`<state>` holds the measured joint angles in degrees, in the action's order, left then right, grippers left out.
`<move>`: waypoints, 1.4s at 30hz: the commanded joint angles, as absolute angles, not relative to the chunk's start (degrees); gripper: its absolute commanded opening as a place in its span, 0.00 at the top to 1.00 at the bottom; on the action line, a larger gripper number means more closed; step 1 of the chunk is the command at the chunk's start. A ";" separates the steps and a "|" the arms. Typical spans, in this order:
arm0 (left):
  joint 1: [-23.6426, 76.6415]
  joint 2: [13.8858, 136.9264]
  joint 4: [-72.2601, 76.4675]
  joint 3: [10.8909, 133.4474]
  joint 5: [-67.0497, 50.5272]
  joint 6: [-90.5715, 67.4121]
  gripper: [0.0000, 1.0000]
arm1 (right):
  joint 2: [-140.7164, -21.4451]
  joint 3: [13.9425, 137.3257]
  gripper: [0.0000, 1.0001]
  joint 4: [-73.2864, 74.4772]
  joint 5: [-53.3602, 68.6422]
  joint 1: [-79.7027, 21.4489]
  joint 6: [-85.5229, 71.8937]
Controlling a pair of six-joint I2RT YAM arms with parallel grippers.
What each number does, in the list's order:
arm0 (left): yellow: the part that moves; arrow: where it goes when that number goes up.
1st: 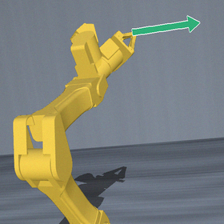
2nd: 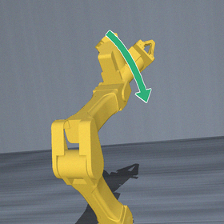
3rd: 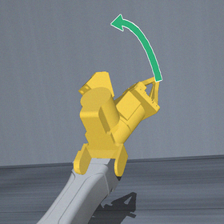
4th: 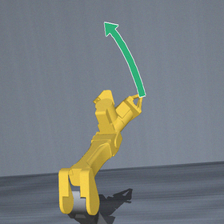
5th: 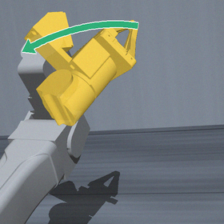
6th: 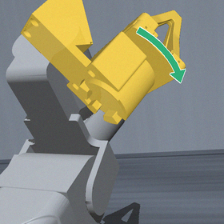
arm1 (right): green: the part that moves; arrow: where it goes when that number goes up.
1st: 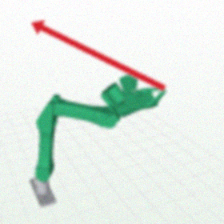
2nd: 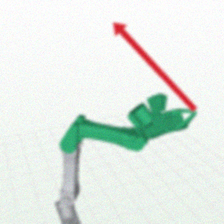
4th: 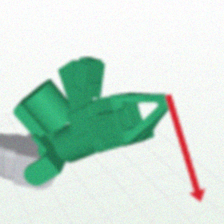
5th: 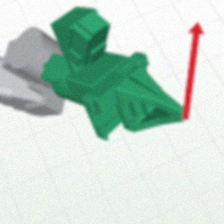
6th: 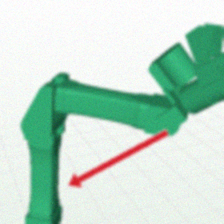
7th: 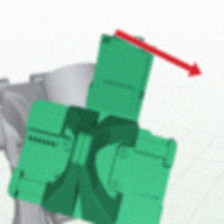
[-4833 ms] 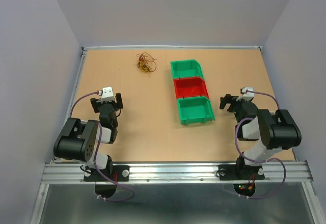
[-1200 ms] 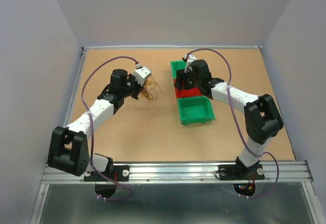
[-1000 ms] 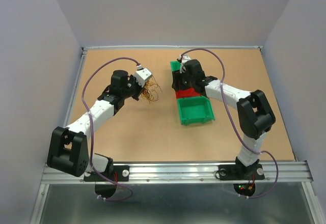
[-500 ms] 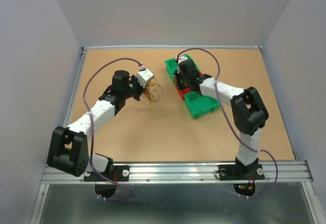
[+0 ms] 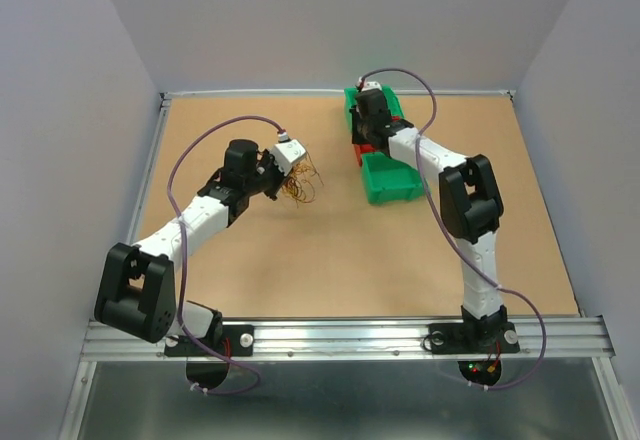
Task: Untangle the cables
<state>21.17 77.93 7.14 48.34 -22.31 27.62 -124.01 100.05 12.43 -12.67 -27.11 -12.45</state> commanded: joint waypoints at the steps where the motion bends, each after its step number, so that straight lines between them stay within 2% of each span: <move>1: 21.97 77.78 9.84 47.55 -24.43 29.70 1.00 | -125.33 108.63 0.54 9.93 -11.10 -26.10 -16.70; 2: 22.23 77.78 9.84 47.46 -24.52 29.79 1.00 | -125.07 108.72 0.36 8.28 -6.03 -26.19 -16.26; 4: 22.59 77.52 9.76 47.11 -24.61 30.32 1.00 | -123.67 105.67 0.32 4.77 -2.48 -26.19 -15.21; 10: 23.03 76.03 9.67 46.49 -25.66 31.20 1.00 | -109.62 86.60 0.33 -6.75 14.04 -26.19 -6.16; 12: 23.03 75.41 9.67 46.23 -26.72 31.38 1.00 | -105.58 79.56 0.34 -10.27 22.91 -26.19 -2.82; 14: 22.94 75.15 9.67 46.14 -27.33 31.46 1.00 | -103.72 75.61 0.34 -13.08 31.50 -26.19 -1.24; 18: 22.85 74.44 9.67 45.97 -27.51 31.29 1.00 | -100.99 66.91 0.32 -21.70 39.96 -26.28 -2.02; 23: 22.94 73.83 9.93 45.88 -26.90 31.11 1.00 | -101.77 66.88 0.28 -23.38 49.21 -26.72 -2.72; 33: 22.94 72.95 10.55 45.35 -26.89 30.94 1.00 | -105.99 71.80 0.29 -21.37 48.08 -30.58 -2.47; 36: 22.94 72.69 10.63 45.18 -26.98 30.85 1.00 | -107.40 74.26 0.36 -18.37 47.11 -32.08 -0.79; 39: 22.94 71.99 11.24 45.00 -26.02 30.59 1.00 | -107.67 74.36 0.65 -18.28 47.11 -32.69 -0.97; 40: 22.94 71.55 12.03 44.91 -24.88 29.72 1.00 | -106.71 74.09 0.84 -18.37 46.41 -32.61 -1.14; 41: 22.59 71.19 13.09 44.30 -21.48 27.44 1.00 | -106.18 73.66 0.94 -18.37 42.75 -32.61 -1.32; 42: 22.15 70.23 15.62 43.86 -19.79 26.03 1.00 | -105.21 72.87 0.99 -18.46 40.10 -32.61 -2.28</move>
